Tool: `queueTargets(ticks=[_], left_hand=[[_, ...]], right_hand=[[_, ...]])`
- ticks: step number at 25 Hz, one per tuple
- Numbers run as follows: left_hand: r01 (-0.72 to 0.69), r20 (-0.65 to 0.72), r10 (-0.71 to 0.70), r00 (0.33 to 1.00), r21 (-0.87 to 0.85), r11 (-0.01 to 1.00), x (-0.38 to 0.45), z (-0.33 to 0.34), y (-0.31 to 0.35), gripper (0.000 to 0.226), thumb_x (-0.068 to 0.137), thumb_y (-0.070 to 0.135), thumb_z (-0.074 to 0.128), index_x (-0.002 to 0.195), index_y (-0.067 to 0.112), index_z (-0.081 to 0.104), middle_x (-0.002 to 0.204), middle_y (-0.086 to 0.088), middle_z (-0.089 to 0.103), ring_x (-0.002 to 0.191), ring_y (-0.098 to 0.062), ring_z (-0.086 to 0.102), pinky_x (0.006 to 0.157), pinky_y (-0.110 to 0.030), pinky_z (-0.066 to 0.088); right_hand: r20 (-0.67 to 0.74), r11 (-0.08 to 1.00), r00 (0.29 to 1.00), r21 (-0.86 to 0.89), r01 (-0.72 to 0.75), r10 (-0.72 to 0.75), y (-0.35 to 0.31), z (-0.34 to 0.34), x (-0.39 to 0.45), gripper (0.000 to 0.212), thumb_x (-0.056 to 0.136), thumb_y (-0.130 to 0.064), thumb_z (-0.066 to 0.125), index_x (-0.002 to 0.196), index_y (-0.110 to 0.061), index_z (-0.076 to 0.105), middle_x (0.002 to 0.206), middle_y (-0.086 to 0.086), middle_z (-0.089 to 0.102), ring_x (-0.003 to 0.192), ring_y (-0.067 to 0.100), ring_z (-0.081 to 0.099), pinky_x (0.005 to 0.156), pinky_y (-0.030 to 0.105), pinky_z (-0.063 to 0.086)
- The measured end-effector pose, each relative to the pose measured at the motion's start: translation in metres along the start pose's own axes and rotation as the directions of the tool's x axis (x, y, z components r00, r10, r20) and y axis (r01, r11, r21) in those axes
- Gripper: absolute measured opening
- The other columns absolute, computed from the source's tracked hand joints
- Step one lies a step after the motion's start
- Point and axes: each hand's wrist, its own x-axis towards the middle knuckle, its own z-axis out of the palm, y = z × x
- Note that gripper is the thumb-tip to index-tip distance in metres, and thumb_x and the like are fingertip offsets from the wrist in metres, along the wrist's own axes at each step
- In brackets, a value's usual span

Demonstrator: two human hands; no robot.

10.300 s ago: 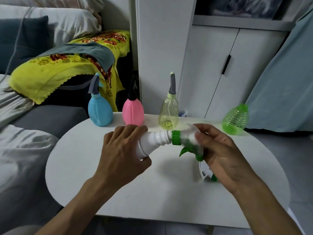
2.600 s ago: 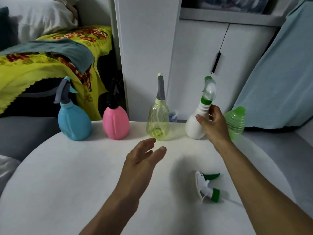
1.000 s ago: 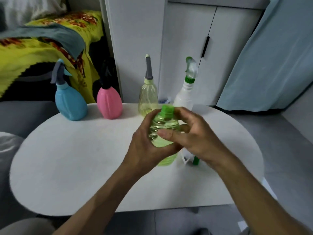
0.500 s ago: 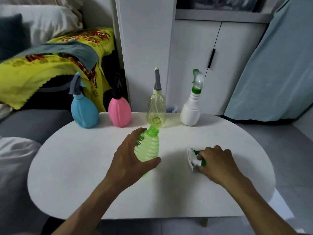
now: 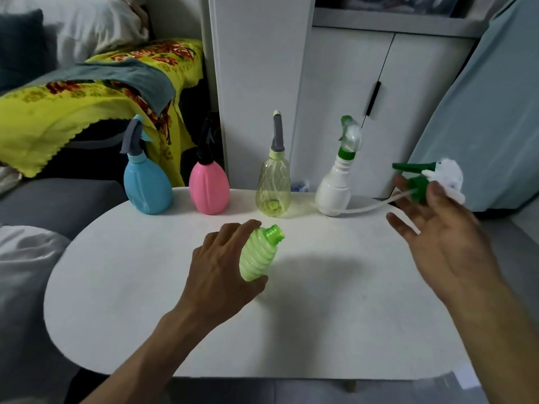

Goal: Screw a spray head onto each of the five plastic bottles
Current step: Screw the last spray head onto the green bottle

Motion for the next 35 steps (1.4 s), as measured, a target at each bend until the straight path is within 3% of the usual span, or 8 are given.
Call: queueTargets(ticks=[2,8,12,16,21,23,28,35], left_hand=[[-0.011,-0.002,0.011,1.000,0.000,1.000,-0.001,0.001,0.002,0.087,0.062,0.041,0.085,0.139,0.030,0.046,0.126,0.005,0.058,0.106,-0.026,0.056,0.084,-0.044,0.049],[-0.010,0.003,0.010,1.000,0.052,0.999,0.000,0.006,0.005,0.086,0.062,0.041,0.084,0.137,0.029,0.046,0.123,0.004,0.059,0.103,-0.026,0.058,0.082,-0.044,0.050],[-0.041,0.029,0.039,0.999,0.078,0.996,0.002,0.004,0.005,0.088,0.062,0.041,0.084,0.140,0.026,0.046,0.126,0.001,0.059,0.105,-0.027,0.057,0.083,-0.045,0.049],[-0.139,0.066,0.132,0.989,0.112,0.984,-0.004,0.008,0.011,0.089,0.061,0.042,0.083,0.140,0.027,0.045,0.127,-0.001,0.059,0.108,-0.028,0.057,0.085,-0.046,0.050],[-0.029,0.039,0.023,0.999,0.166,0.986,0.001,0.002,0.005,0.089,0.063,0.039,0.085,0.141,0.024,0.046,0.129,-0.005,0.058,0.110,-0.030,0.055,0.087,-0.047,0.048],[-0.036,0.047,0.028,0.999,0.186,0.982,0.001,0.000,0.002,0.088,0.063,0.038,0.085,0.141,0.023,0.046,0.130,-0.006,0.058,0.110,-0.031,0.055,0.088,-0.047,0.047],[-0.134,0.070,0.121,0.990,0.224,0.965,-0.004,0.005,0.011,0.089,0.058,0.035,0.086,0.138,0.024,0.050,0.124,-0.004,0.060,0.106,-0.031,0.058,0.083,-0.046,0.047],[-0.037,0.084,0.015,0.996,0.275,0.961,-0.004,0.006,0.008,0.088,0.062,0.037,0.082,0.141,0.028,0.045,0.128,-0.003,0.057,0.108,-0.031,0.054,0.086,-0.042,0.044]], right_hand=[[-0.001,0.998,0.999,0.043,-0.039,0.039,0.002,0.006,0.000,0.020,0.101,-0.026,0.051,0.116,-0.027,0.064,0.114,0.000,0.075,0.110,0.015,0.068,0.087,0.041,0.048],[-0.022,0.997,1.000,-0.071,-0.002,0.000,0.009,0.018,-0.006,0.024,0.098,-0.020,0.058,0.121,-0.021,0.064,0.110,0.004,0.077,0.111,0.018,0.069,0.084,0.041,0.049],[-0.001,0.995,0.997,-0.058,-0.075,0.075,0.015,0.024,-0.011,0.027,0.096,-0.017,0.059,0.123,-0.019,0.063,0.111,0.008,0.077,0.110,0.021,0.069,0.081,0.040,0.050],[0.122,0.980,0.984,-0.167,-0.109,0.130,0.039,0.042,-0.025,0.024,0.093,-0.011,0.060,0.114,-0.020,0.066,0.105,0.006,0.078,0.106,0.020,0.069,0.080,0.038,0.050],[-0.003,0.993,0.999,-0.110,0.042,-0.042,0.014,0.033,-0.014,0.021,0.087,-0.012,0.066,0.105,-0.023,0.070,0.113,0.009,0.075,0.113,0.024,0.067,0.083,0.040,0.049],[0.012,0.996,1.000,-0.093,0.017,-0.016,0.006,0.025,-0.011,0.025,0.090,-0.015,0.065,0.111,-0.025,0.069,0.118,0.011,0.073,0.116,0.025,0.066,0.086,0.044,0.049],[0.099,0.988,0.995,-0.151,-0.015,0.031,0.015,0.035,-0.020,0.034,0.072,-0.027,0.068,0.107,-0.024,0.070,0.111,0.010,0.076,0.115,0.027,0.066,0.086,0.041,0.050],[0.077,0.991,0.996,-0.134,-0.023,0.034,0.011,0.030,-0.017,0.023,0.094,-0.012,0.058,0.112,-0.023,0.068,0.110,0.011,0.077,0.113,0.025,0.068,0.084,0.041,0.049]])
